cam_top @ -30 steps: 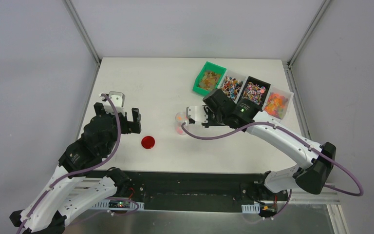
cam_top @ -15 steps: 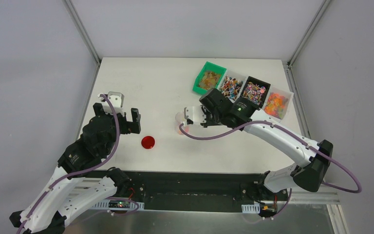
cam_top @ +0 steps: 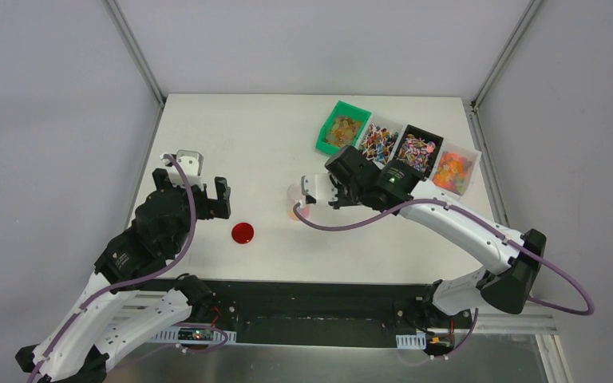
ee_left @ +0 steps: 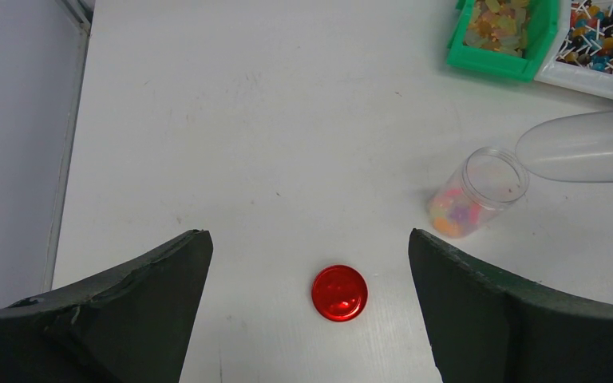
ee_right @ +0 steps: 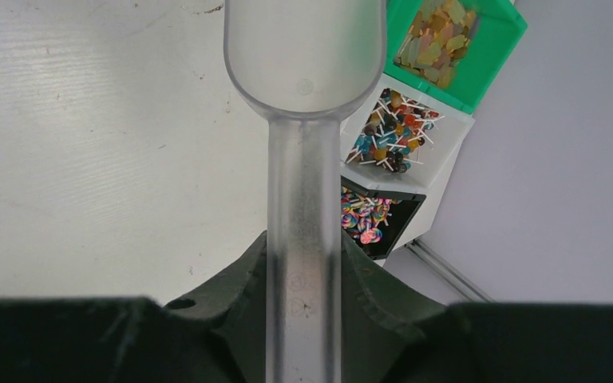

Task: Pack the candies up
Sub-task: Place the fake candies in the packing bottle, then scoop the fake candies from the storage box.

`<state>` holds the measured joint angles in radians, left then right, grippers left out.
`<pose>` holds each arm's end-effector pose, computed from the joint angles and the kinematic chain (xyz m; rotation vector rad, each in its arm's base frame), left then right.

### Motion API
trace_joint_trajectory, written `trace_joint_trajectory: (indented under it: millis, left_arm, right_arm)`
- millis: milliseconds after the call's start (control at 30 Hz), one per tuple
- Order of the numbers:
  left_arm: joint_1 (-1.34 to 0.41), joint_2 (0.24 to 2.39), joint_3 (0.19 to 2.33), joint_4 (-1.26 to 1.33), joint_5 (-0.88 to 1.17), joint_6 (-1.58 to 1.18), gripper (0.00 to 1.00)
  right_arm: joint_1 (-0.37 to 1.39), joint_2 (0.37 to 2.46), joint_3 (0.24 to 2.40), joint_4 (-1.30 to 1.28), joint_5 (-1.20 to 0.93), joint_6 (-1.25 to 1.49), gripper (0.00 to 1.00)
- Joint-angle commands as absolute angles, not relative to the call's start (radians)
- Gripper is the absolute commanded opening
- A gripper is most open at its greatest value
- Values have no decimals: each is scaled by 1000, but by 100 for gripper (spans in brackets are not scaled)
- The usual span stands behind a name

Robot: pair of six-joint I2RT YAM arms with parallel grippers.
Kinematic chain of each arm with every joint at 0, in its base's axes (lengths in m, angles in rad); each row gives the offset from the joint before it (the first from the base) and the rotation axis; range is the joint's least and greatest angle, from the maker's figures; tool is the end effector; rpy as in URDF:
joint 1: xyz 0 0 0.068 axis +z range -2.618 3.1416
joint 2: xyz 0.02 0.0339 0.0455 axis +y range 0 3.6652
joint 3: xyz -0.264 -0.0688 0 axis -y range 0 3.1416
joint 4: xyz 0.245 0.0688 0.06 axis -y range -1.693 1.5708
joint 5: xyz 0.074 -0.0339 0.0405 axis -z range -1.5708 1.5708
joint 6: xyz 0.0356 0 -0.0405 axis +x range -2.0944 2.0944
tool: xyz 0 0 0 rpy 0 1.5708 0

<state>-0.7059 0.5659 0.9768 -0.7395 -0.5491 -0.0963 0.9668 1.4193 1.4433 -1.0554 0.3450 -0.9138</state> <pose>0.0856 -0.0485 0.3742 0.1956 1.8395 -0.0364 0.1683 0.2227 0.3481 -1.9976 1.6108 -0.4277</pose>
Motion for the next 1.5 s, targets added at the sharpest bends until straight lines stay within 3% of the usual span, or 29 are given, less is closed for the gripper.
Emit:
trace_joint_trajectory:
  millis: [0, 233, 467, 833, 933, 1067, 1467]
  left_arm:
    - [-704, 557, 973, -709, -548, -109, 98]
    - [-704, 566, 974, -708, -540, -107, 99]
    - [-704, 566, 972, -708, -529, -111, 99]
    - [-704, 580, 972, -706, -504, -109, 99]
    - [-704, 585, 972, -706, -508, -106, 99]
    - [-704, 581, 969, -705, -499, -106, 99]
    - [-704, 621, 972, -706, -485, -103, 99]
  right_arm:
    - [973, 1384, 1510, -1050, 376, -827, 0]
    - [949, 1345, 1520, -1034, 457, -541, 0]
    - [799, 1351, 1591, -1138, 455, -211, 0]
    - [310, 1312, 1611, -1192, 345, 113, 0]
    - [182, 1364, 1644, -1266, 335, 160, 0]
    - [27, 1453, 1704, -1353, 174, 153, 0]
    - [-154, 1651, 1784, -1538, 117, 116, 0]
